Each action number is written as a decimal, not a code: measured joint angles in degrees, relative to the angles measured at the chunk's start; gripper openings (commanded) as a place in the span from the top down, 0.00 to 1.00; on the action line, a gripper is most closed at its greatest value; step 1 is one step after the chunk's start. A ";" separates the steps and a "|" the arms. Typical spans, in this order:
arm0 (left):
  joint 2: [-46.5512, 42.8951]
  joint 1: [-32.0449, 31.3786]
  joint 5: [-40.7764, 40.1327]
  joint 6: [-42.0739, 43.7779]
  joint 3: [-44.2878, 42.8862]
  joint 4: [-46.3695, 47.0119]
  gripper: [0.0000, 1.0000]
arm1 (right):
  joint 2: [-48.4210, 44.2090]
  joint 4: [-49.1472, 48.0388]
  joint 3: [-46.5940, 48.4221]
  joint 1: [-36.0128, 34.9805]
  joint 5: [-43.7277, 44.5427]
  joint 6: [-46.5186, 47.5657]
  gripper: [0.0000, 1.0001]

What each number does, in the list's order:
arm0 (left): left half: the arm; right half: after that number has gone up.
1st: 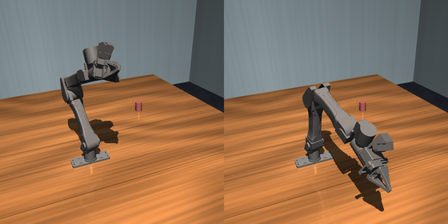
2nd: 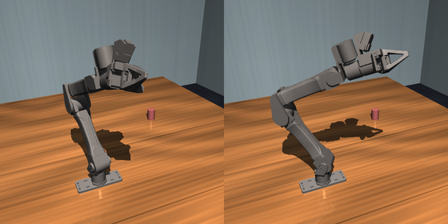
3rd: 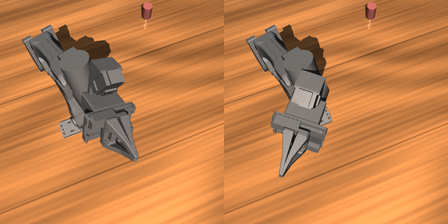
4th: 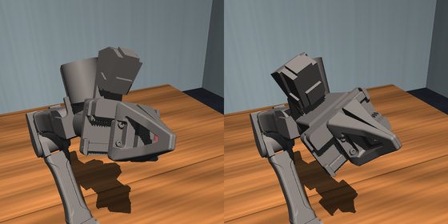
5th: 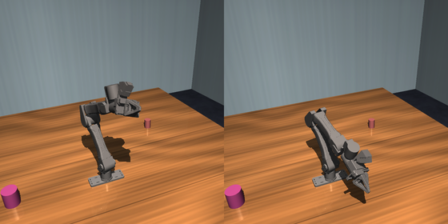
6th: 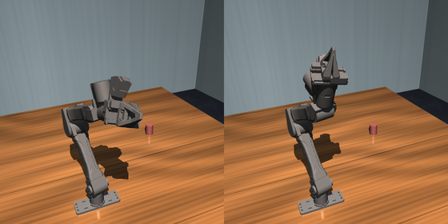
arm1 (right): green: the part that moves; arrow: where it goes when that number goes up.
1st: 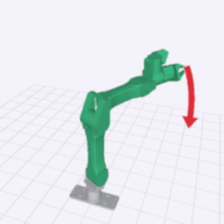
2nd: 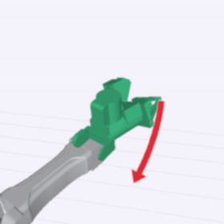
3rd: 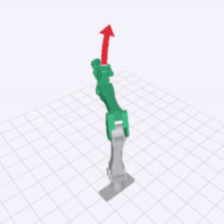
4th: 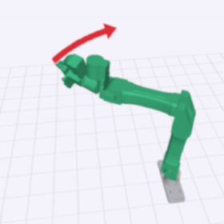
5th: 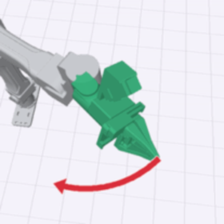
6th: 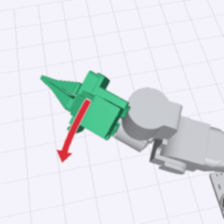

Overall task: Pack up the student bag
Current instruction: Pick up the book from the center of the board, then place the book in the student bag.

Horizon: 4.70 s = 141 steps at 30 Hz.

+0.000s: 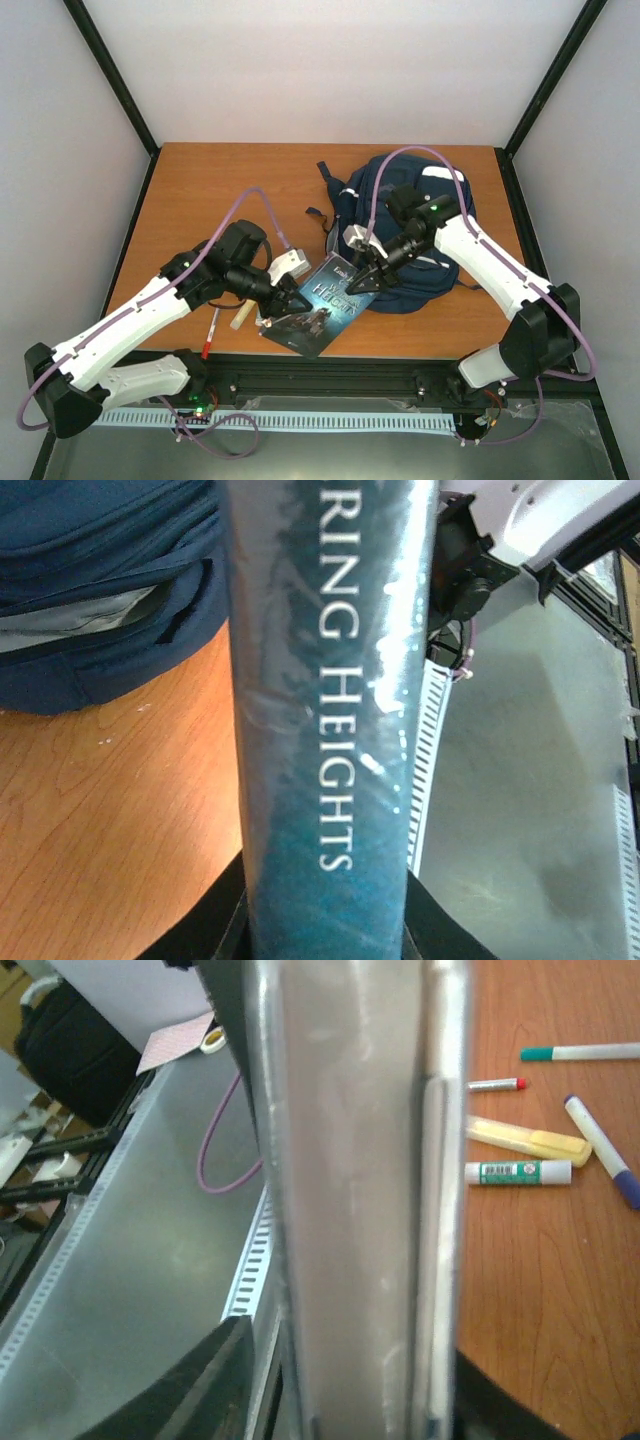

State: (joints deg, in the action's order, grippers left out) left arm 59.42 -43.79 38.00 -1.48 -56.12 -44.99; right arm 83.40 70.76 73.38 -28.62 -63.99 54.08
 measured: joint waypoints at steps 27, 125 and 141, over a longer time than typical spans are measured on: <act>-1.20 0.33 -3.82 2.29 0.59 8.61 0.64 | 5.46 19.56 12.96 10.43 1.49 10.45 0.97; 13.92 -6.12 -35.52 -30.91 -0.59 -12.41 0.91 | -4.39 -20.37 -21.14 25.68 20.48 -2.49 0.38; 6.69 -6.21 -35.63 -31.74 -2.82 -16.55 0.99 | -10.95 -24.04 -27.74 15.69 34.99 -0.15 0.34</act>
State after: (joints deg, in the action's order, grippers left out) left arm 66.11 -50.00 2.37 -33.21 -58.94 -61.54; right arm 72.44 46.72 45.65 -12.93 -28.99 53.93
